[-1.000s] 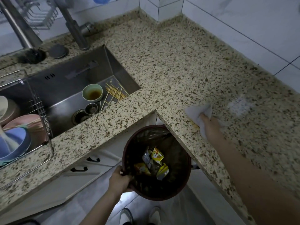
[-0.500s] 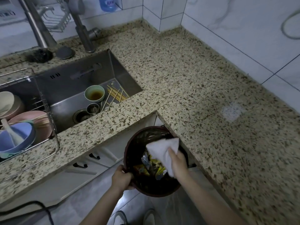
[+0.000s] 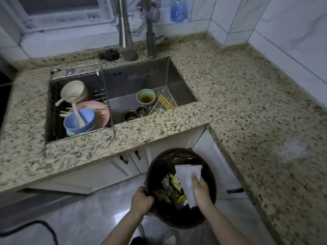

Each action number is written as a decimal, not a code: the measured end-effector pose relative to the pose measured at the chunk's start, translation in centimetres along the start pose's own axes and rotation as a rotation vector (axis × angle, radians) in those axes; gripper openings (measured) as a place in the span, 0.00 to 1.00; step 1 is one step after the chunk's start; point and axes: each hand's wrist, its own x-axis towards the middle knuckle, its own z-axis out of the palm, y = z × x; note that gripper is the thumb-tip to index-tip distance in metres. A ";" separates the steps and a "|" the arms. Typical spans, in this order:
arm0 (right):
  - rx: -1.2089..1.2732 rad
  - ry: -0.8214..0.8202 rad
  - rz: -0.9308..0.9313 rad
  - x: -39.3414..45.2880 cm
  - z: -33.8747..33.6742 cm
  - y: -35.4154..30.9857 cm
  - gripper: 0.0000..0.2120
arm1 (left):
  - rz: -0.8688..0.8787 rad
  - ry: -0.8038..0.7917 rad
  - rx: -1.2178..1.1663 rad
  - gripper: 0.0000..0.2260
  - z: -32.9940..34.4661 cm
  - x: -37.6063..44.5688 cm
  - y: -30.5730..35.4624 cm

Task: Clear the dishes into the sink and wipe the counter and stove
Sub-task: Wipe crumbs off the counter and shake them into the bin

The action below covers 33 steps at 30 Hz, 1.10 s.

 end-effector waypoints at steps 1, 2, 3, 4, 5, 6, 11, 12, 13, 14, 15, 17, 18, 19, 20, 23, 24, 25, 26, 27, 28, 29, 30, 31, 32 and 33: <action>-0.026 -0.015 -0.013 -0.3 0.7 -0.3 0.19 | -0.002 0.009 -0.028 0.08 -0.8 -0.4 -0.4; -0.027 -0.012 -0.027 -0.4 1.3 -0.5 0.19 | 0.000 0.016 -0.060 0.07 -1.5 -0.8 -0.7; -0.019 -0.010 -0.039 -0.7 1.9 -0.9 0.19 | 0.001 0.024 -0.086 0.07 -2.0 -1.2 -0.8; -0.021 -0.028 -0.057 -0.9 2.9 -1.0 0.20 | 0.003 0.034 -0.117 0.07 -3.0 -1.6 -1.3; -0.018 -0.048 -0.065 -1.4 3.7 -1.4 0.20 | -0.001 0.045 -0.139 0.07 -3.7 -1.8 -1.6; -0.012 -0.070 -0.078 -1.6 4.4 -1.5 0.20 | -0.001 0.057 -0.157 0.07 -4.4 -1.8 -2.0; -0.045 -0.176 -0.071 -4.5 9.4 -2.7 0.21 | -0.007 0.100 -0.270 0.07 -9.5 -3.4 -4.9; -0.053 -0.196 -0.070 -5.2 10.6 -2.8 0.21 | -0.001 0.106 -0.299 0.08 -10.9 -3.9 -5.7; -0.054 -0.206 -0.065 -5.8 11.4 -3.0 0.20 | 0.003 0.106 -0.319 0.08 -11.8 -4.4 -6.2; -0.053 -0.224 -0.067 -6.8 12.9 -3.0 0.20 | 0.007 0.113 -0.344 0.08 -13.3 -5.0 -7.3; -0.051 -0.236 -0.065 -7.6 14.0 -3.1 0.19 | 0.007 0.113 -0.363 0.08 -14.5 -5.6 -8.0; -0.062 -0.278 -0.073 -10.0 16.9 -2.9 0.18 | 0.009 0.117 -0.392 0.09 -17.4 -6.7 -10.0; -0.061 -0.291 -0.075 -11.1 18.1 -2.8 0.18 | 0.013 0.119 -0.399 0.09 -18.7 -7.1 -10.9; -0.070 -0.305 -0.071 -12.3 19.5 -2.6 0.18 | 0.012 0.121 -0.411 0.09 -20.2 -7.6 -12.0; -0.077 -0.332 -0.071 -14.0 21.4 -2.4 0.18 | 0.011 0.130 -0.419 0.09 -22.3 -8.3 -13.5; -0.096 -0.387 -0.064 -18.4 26.3 -2.2 0.18 | 0.018 0.155 -0.450 0.10 -27.2 -10.0 -17.3; -0.105 -0.408 -0.069 -20.0 28.0 -2.0 0.18 | 0.021 0.175 -0.449 0.10 -28.9 -10.7 -18.9; -0.111 -0.422 -0.073 -21.1 29.3 -1.9 0.18 | 0.024 0.194 -0.445 0.09 -30.1 -11.1 -19.9; -0.124 -0.450 -0.086 -23.0 31.5 -1.6 0.18 | 0.023 0.219 -0.457 0.09 -32.1 -11.9 -21.8; -0.132 -0.462 -0.088 -24.2 32.9 -1.5 0.17 | 0.016 0.237 -0.465 0.08 -33.3 -12.3 -23.0; -0.136 -0.477 -0.094 -25.2 34.3 -1.3 0.17 | 0.009 0.260 -0.465 0.08 -34.5 -12.7 -24.0; -0.154 -0.502 -0.100 -26.8 36.1 -1.1 0.16 | -0.004 0.295 -0.475 0.08 -36.1 -13.3 -25.7; -0.174 -0.528 -0.115 -28.3 38.0 -0.8 0.16 | -0.017 0.323 -0.500 0.09 -37.8 -13.9 -27.4; -0.187 -0.548 -0.122 -29.4 39.2 -0.7 0.16 | -0.025 0.343 -0.521 0.09 -38.9 -14.3 -28.5; -0.194 -0.576 -0.129 -30.5 40.7 -0.5 0.16 | -0.036 0.362 -0.551 0.10 -40.2 -14.8 -29.8; -0.214 -0.610 -0.137 -32.0 42.4 -0.5 0.16 | -0.045 0.382 -0.590 0.10 -41.7 -15.2 -31.2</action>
